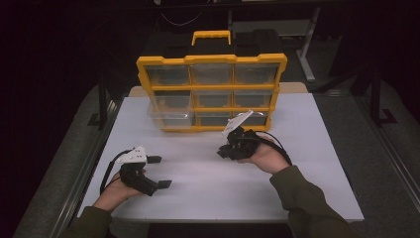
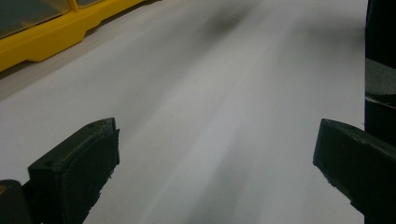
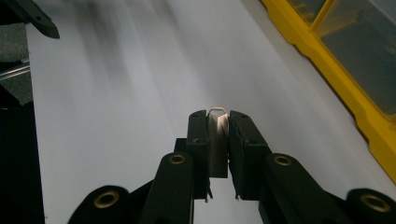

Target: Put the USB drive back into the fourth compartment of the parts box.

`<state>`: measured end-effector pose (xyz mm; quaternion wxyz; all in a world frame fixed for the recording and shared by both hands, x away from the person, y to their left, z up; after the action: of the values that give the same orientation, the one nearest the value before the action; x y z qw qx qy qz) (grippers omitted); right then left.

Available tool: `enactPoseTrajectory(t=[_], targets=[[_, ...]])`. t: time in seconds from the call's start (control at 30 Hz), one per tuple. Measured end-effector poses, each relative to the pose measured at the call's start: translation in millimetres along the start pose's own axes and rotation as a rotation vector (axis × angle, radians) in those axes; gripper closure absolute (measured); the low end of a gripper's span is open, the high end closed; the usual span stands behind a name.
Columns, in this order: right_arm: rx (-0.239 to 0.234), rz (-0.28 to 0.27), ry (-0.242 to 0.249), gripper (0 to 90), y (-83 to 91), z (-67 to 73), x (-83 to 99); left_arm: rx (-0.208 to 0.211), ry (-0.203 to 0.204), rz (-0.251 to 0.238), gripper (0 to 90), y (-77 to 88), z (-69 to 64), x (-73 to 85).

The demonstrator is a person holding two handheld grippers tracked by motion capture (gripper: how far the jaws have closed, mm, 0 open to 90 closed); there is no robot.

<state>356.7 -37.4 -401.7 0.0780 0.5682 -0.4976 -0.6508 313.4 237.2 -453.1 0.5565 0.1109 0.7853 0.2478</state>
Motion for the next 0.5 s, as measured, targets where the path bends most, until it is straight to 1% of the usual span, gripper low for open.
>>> enactPoseTrajectory(t=[0.07,0.1,0.2,0.33,0.37,0.43,0.5], targets=[[0.001,-0.002,0.001,77.8,0.8,-0.9,-2.1,0.0,0.0,0.0,0.0,0.1,0.0,0.0],[-0.007,-0.002,-0.011,77.7,3.8,-3.1,-9.7,0.002,0.001,-0.001,0.0,0.1,-0.1,-0.1],[-0.008,-0.006,-0.005,77.8,4.9,-5.9,-14.5,0.002,0.0,-0.004,0.0,0.3,-0.2,-0.3],[-0.013,-0.015,-0.009,77.7,6.1,-9.7,-21.1,0.001,-0.001,-0.004,0.0,0.5,-0.2,-0.5],[-0.015,-0.016,-0.017,77.7,6.6,-9.9,-22.6,0.001,-0.001,-0.005,0.0,0.6,-0.2,-0.5],[-0.018,-0.019,-0.013,77.8,7.0,-11.3,-24.4,0.001,0.0,-0.006,0.0,0.7,-0.1,-0.7],[-0.019,-0.021,-0.013,77.7,8.8,-14.6,-31.4,0.001,0.0,-0.004,0.0,0.5,-0.2,-0.5]])
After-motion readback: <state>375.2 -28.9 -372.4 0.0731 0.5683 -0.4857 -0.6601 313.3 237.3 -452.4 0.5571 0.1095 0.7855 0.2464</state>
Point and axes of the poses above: each handheld gripper's, and its own axes: y roughly backward along the jaws, x roughly out of its underside, z roughly to its left, the point moved 5 cm from there along -y, roughly forward along the jaws, and after that the axes turned 14 degrees about x, right-handed, at the moved point
